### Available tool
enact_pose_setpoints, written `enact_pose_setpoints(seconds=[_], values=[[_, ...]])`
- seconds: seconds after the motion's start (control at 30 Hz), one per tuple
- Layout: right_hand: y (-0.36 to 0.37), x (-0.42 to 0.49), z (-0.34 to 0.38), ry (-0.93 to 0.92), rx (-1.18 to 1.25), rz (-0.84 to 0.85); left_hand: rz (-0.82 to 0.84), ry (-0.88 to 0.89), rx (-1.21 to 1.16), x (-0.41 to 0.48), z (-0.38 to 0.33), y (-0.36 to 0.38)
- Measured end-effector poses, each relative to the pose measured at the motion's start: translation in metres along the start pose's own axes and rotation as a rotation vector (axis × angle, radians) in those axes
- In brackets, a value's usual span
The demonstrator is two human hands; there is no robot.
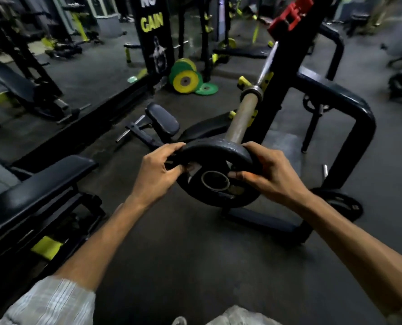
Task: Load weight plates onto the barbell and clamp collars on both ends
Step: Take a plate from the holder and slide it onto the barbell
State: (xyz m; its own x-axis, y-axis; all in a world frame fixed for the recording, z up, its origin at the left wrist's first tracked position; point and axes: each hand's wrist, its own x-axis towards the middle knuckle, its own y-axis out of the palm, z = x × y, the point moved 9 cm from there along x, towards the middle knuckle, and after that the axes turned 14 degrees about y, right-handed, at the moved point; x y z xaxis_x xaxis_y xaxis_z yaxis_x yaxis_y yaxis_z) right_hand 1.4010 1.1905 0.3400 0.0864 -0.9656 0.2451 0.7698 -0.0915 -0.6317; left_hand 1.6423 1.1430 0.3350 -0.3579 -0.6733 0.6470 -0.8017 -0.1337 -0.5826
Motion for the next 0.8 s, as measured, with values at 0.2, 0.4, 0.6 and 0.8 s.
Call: enact_pose_setpoints(seconds=[0.2, 0.4, 0.6, 0.8], values=[[0.001, -0.015, 0.013, 0.042, -0.215, -0.299, 0.046, 0.032, -0.136, 0.005, 0.021, 0.017], [0.030, -0.049, 0.004, 0.200, -0.421, -0.442, 0.104, 0.105, -0.245, -0.012, 0.034, 0.031], [0.022, -0.030, -0.007, 0.238, -0.416, -0.482, 0.144, 0.168, -0.300, 0.016, 0.046, 0.047], [0.001, 0.024, -0.041, 0.286, -0.396, -0.487, 0.197, 0.187, -0.322, 0.075, 0.074, 0.088]])
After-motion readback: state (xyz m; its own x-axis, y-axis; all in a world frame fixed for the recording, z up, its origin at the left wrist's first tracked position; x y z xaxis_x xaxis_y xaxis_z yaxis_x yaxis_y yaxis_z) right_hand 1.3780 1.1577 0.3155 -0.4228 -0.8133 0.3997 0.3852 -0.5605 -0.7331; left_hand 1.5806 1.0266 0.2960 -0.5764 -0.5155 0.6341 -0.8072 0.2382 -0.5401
